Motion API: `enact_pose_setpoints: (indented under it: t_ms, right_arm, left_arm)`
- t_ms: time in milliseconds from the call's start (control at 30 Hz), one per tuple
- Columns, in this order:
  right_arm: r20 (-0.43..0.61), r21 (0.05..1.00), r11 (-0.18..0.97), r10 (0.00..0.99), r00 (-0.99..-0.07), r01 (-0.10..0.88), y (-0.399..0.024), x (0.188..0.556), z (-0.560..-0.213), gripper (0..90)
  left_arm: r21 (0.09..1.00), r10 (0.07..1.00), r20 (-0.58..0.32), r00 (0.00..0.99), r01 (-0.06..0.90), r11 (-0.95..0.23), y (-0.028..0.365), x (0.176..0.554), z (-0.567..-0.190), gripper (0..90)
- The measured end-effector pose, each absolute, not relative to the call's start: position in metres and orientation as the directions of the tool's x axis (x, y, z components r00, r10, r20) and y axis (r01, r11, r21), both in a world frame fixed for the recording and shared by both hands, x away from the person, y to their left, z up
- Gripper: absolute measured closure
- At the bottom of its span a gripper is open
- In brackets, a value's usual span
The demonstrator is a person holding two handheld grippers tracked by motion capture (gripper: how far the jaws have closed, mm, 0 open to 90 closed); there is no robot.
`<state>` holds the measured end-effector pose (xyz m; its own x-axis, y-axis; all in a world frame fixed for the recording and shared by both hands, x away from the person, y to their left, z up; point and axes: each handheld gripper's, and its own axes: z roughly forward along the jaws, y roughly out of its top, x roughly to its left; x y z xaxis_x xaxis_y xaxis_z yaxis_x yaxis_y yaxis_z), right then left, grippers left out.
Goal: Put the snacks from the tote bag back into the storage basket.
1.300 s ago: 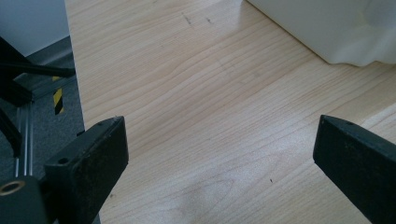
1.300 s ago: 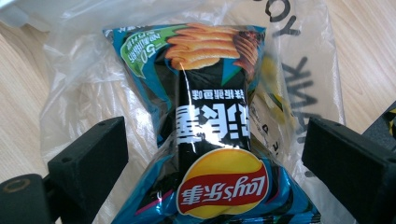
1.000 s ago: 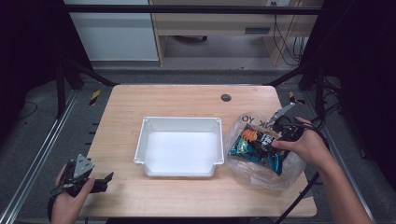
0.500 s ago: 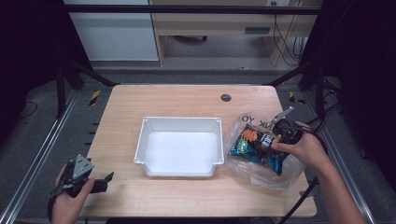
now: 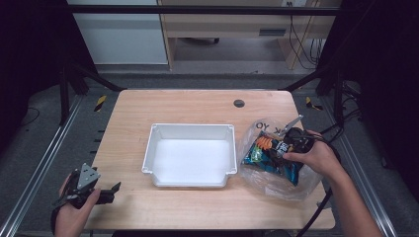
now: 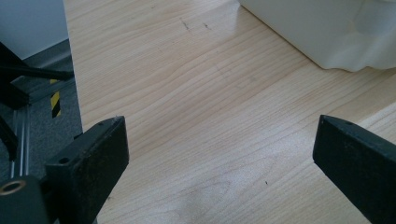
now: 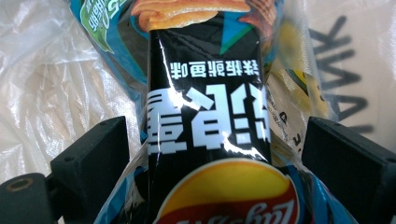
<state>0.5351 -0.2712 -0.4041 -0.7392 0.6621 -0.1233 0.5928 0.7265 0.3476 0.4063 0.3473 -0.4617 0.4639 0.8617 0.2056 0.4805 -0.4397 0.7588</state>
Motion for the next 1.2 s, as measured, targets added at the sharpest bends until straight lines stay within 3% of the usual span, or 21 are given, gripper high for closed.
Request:
enact_pose_setpoints:
  t_ms: [733,867,1000,1200]
  right_arm:
    - [-0.141,0.286,0.745,0.655,-0.743,0.603,-0.262,0.544,-0.434,9.6]
    - [-0.148,0.270,0.757,0.644,-0.751,0.596,-0.259,0.544,-0.437,15.0]
    - [-0.197,0.273,0.792,0.601,-0.774,0.545,-0.256,0.538,-0.432,33.2]
    - [-0.207,0.310,0.788,0.602,-0.771,0.532,-0.257,0.526,-0.421,38.7]
  left_arm:
    - [0.760,0.868,0.199,0.455,0.488,-0.430,0.351,0.405,-0.461,3.1]
    - [0.759,0.867,0.200,0.457,0.487,-0.432,0.351,0.405,-0.461,3.1]
    - [0.757,0.868,0.201,0.454,0.490,-0.432,0.350,0.405,-0.462,3.1]
    - [0.757,0.871,0.202,0.448,0.493,-0.429,0.350,0.404,-0.462,3.2]
